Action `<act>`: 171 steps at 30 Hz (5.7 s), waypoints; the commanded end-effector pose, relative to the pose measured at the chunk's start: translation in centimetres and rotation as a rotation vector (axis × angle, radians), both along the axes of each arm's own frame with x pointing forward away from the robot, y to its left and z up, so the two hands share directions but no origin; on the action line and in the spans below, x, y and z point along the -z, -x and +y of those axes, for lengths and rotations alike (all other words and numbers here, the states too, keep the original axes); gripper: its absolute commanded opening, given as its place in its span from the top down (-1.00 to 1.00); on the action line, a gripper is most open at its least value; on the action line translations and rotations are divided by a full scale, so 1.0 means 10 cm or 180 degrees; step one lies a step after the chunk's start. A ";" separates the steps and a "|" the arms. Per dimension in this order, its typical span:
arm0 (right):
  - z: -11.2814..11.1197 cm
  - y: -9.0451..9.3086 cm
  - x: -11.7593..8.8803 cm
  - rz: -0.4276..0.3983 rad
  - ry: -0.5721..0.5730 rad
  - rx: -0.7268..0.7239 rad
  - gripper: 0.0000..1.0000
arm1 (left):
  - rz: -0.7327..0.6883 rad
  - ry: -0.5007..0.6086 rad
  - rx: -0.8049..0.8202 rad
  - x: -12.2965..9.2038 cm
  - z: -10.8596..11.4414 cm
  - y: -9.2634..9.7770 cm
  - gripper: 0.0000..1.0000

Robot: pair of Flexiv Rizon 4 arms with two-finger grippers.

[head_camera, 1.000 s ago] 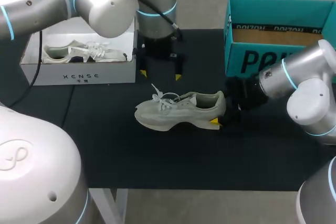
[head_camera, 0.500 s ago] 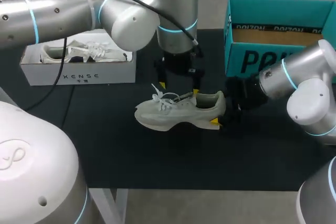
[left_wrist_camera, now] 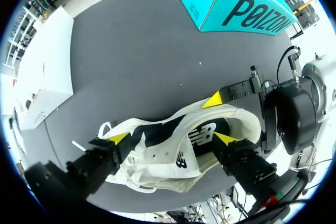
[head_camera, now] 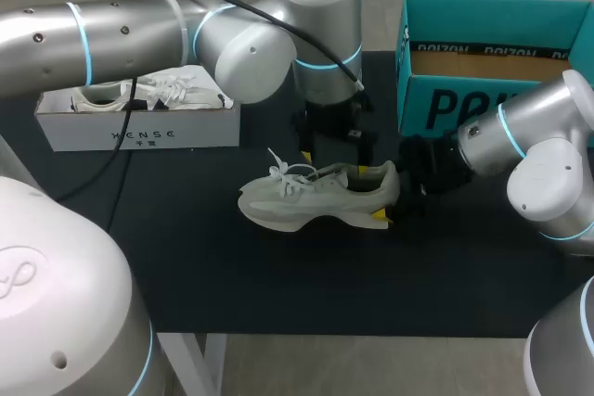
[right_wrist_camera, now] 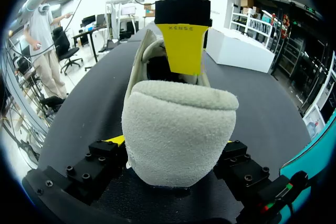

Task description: Take the shoe out of the shoebox, open the shoe tongue, remove and reinsert the insole, then place the shoe into the shoebox

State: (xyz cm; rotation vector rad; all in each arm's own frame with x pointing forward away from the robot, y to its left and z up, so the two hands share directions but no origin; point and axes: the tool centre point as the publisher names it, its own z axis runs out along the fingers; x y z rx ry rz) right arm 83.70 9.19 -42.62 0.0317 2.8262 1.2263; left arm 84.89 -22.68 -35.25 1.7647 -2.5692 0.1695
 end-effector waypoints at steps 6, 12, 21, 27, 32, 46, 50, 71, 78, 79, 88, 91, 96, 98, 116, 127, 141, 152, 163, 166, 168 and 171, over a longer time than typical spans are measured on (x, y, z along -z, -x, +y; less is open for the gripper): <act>0.04 -0.01 0.07 -0.0005 0.0003 0.0005 1.00 | 0.0242 -0.0259 -0.0111 -0.06 0.10 0.22 -1.00; 0.04 -0.01 0.07 -0.0005 0.0003 0.0005 1.00 | 0.0071 -0.0417 -0.0503 -0.18 0.29 0.32 -1.00; 0.04 -0.01 0.07 -0.0005 0.0003 0.0005 1.00 | 0.0016 -0.0488 -0.0699 -0.19 0.34 0.27 0.50; 0.04 -0.01 0.07 -0.0005 0.0003 0.0005 1.00 | -0.0100 -0.0351 -0.0924 -0.12 0.35 0.23 1.00; 0.04 -0.01 0.07 -0.0005 0.0003 0.0005 1.00 | -0.0380 -0.0104 -0.1079 -0.13 0.41 0.25 1.00; 0.04 -0.01 0.07 -0.0005 0.0003 0.0005 1.00 | -0.0626 -0.0072 -0.1664 -0.23 0.90 0.42 1.00; 0.04 -0.01 0.07 -0.0005 0.0003 0.0005 1.00 | -0.0568 -0.0262 -0.1833 -0.23 1.09 0.42 1.00; 0.04 -0.01 0.07 -0.0005 0.0003 0.0005 1.00 | -0.1005 -0.0111 0.0047 -0.45 0.96 0.00 -1.00; 0.04 -0.01 0.07 -0.0005 0.0003 0.0005 1.00 | -0.1677 -0.0251 0.2488 -0.75 0.58 0.03 -1.00; 0.04 -0.01 0.07 -0.0005 0.0003 0.0005 1.00 | -0.1677 -0.0251 0.2488 -0.75 0.58 0.03 -1.00; 0.04 -0.01 0.07 -0.0005 0.0003 0.0005 1.00 | -0.1677 -0.0251 0.2488 -0.75 0.58 0.03 -1.00; 0.04 -0.01 0.07 -0.0005 0.0003 0.0005 1.00 | -0.1641 0.0000 0.2871 -0.71 0.55 -0.07 -1.00; 0.04 -0.01 0.07 -0.0005 0.0003 0.0005 1.00 | -0.1474 0.0429 0.3475 -0.78 0.66 -0.16 0.91; 0.04 -0.01 0.07 -0.0005 0.0003 0.0005 1.00 | -0.1347 0.0588 0.3619 -0.83 0.69 -0.17 1.00; 0.04 -0.01 0.07 -0.0005 0.0003 0.0005 1.00 | -0.1035 0.1089 0.4039 -0.77 0.53 -0.19 1.00; 0.04 -0.01 0.07 -0.0005 0.0003 0.0005 1.00 | -0.0522 0.0873 0.4344 -0.75 0.29 -0.20 1.00; 0.04 -0.01 0.07 -0.0005 0.0003 0.0005 1.00 | -0.0100 0.0417 0.4282 -0.72 0.36 -0.04 1.00; 0.04 -0.01 0.07 -0.0005 0.0003 0.0005 1.00 | -0.0100 0.0417 0.4282 -0.72 0.36 -0.04 1.00; 0.04 -0.01 0.07 -0.0005 0.0003 0.0005 1.00 | -0.0526 0.0060 0.4465 -0.45 0.12 0.00 1.00; 0.04 -0.01 0.07 -0.0005 0.0003 0.0005 1.00 | -0.0567 0.0097 0.4462 -0.35 0.05 0.02 1.00; 0.04 -0.01 0.07 -0.0005 0.0003 0.0005 1.00 | -0.0583 0.0174 0.4432 -0.31 0.03 0.03 1.00; 0.04 -0.01 0.07 -0.0005 0.0003 0.0005 1.00 | -0.0583 0.0212 0.4427 -0.26 -0.01 0.05 1.00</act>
